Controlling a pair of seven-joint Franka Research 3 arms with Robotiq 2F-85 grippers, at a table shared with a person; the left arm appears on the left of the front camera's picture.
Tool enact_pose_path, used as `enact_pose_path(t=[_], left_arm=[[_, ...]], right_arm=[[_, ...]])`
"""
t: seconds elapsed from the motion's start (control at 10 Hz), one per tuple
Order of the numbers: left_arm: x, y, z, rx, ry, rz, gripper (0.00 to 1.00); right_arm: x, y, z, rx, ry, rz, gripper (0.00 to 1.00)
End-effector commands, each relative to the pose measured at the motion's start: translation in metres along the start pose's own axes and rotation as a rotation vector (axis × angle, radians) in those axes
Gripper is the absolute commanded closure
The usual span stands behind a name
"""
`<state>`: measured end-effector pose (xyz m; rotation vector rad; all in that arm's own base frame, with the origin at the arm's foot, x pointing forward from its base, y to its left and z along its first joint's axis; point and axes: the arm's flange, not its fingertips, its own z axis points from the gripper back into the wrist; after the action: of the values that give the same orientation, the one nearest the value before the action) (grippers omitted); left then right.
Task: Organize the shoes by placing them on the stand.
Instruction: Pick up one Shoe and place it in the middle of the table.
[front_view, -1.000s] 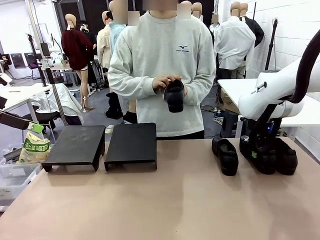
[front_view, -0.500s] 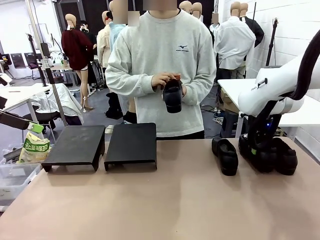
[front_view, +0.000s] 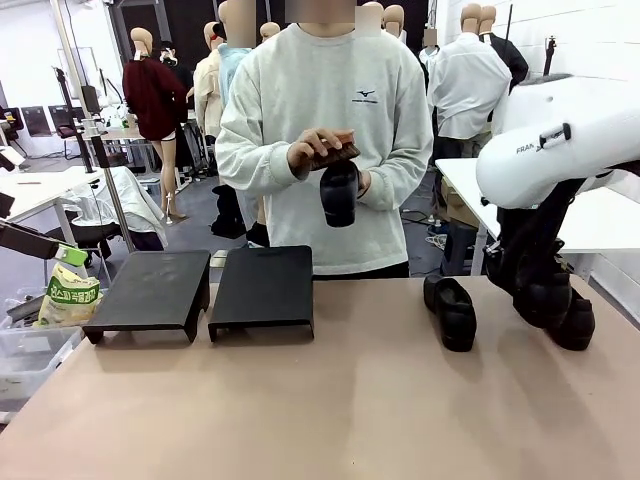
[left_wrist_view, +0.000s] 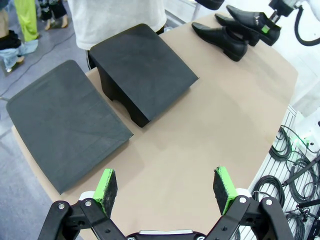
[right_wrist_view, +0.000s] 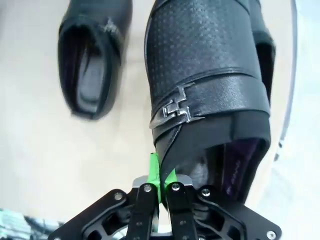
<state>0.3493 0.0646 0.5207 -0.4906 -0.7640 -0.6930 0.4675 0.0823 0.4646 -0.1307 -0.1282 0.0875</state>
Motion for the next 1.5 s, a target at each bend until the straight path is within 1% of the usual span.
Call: enact_pose_path(t=[0.0,0.1,0.5,0.6,0.7,0.8,0.9,1.0,1.1,1.2,1.3,1.4], left_arm=[[-0.001,0.003,0.0,-0.016,-0.016,-0.02,0.0],[-0.001,0.003,0.0,-0.016,-0.016,-0.02,0.0],[-0.001,0.003,0.0,-0.016,-0.016,-0.02,0.0],[-0.001,0.003,0.0,-0.016,-0.016,-0.02,0.0],[-0.001,0.003,0.0,-0.016,-0.016,-0.02,0.0],[-0.001,0.003,0.0,-0.016,-0.016,-0.02,0.0],[-0.001,0.003,0.0,-0.016,-0.016,-0.02,0.0],[-0.001,0.003,0.0,-0.016,-0.016,-0.02,0.0],[-0.001,0.003,0.0,-0.016,-0.016,-0.02,0.0],[-0.001,0.003,0.0,-0.016,-0.016,-0.02,0.0],[-0.001,0.003,0.0,-0.016,-0.016,-0.02,0.0],[-0.001,0.003,0.0,-0.016,-0.016,-0.02,0.0]], right_arm=[[-0.028,0.011,0.03,-0.063,-0.03,0.002,1.0],[0.0,0.0,0.0,0.0,0.0,0.0,1.0],[0.0,0.0,0.0,0.0,0.0,0.0,1.0],[-0.008,0.002,-0.005,-0.005,0.021,-0.008,1.0],[-0.022,0.04,0.012,-0.028,0.012,-0.021,1.0],[-0.046,0.074,0.03,-0.082,0.01,-0.074,1.0],[-0.069,0.091,0.044,-0.096,-0.02,-0.118,1.0],[-0.087,0.103,0.052,-0.068,-0.055,-0.188,1.0],[-0.105,0.117,0.057,0.009,-0.079,-0.177,1.0],[-0.12,0.138,0.063,0.108,-0.074,-0.11,1.0],[-0.127,0.157,0.067,0.153,-0.047,0.021,1.0],[-0.125,0.171,0.065,0.207,-0.036,0.079,1.0]])
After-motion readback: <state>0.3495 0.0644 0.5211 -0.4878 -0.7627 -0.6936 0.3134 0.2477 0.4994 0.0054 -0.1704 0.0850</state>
